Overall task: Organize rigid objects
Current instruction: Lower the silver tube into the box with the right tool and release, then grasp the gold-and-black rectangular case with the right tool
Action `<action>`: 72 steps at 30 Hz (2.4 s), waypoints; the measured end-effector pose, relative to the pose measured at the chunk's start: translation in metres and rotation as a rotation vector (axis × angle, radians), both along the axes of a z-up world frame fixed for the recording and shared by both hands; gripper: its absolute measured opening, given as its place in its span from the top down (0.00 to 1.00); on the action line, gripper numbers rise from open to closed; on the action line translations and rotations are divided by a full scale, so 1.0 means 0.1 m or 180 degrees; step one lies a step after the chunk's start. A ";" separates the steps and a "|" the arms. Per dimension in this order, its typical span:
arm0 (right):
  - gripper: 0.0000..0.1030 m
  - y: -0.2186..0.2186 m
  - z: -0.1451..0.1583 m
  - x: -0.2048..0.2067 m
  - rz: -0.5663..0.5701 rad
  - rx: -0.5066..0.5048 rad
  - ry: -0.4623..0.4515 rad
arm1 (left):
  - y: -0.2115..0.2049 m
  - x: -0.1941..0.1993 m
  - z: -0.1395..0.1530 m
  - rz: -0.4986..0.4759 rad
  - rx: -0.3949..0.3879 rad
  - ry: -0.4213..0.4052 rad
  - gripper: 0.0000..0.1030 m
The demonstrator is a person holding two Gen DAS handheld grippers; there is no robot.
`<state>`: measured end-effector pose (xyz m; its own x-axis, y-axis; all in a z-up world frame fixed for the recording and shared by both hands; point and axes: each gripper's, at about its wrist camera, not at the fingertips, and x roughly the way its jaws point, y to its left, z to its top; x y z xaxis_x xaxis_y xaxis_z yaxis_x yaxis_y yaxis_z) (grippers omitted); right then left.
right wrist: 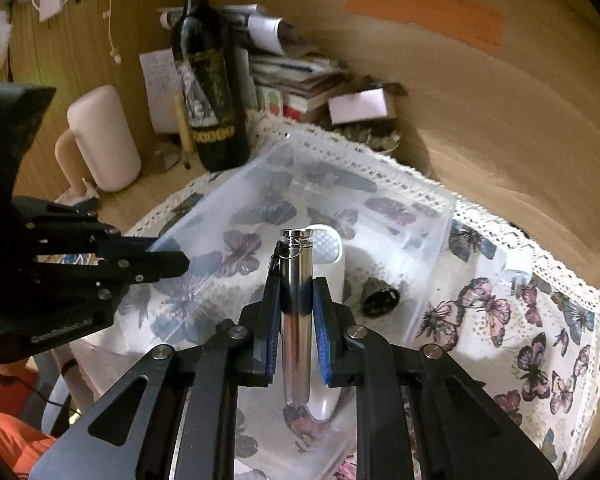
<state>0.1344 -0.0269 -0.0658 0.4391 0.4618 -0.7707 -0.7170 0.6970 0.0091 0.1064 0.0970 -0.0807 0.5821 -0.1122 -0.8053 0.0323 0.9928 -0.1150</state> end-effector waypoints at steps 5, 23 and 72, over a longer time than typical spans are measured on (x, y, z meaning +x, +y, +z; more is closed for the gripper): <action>0.86 0.06 -0.10 0.07 0.0037 -0.0066 0.0152 | 0.00 0.00 0.00 0.0002 0.0000 0.0001 0.91; 0.81 -0.35 0.24 0.11 -0.0323 0.0187 -0.0081 | 0.00 0.00 0.00 -0.0002 0.0002 -0.0001 0.91; 0.79 -1.12 -0.17 0.29 -0.0938 0.0133 0.0180 | 0.04 -0.02 -0.01 -0.0002 0.0015 0.0002 0.91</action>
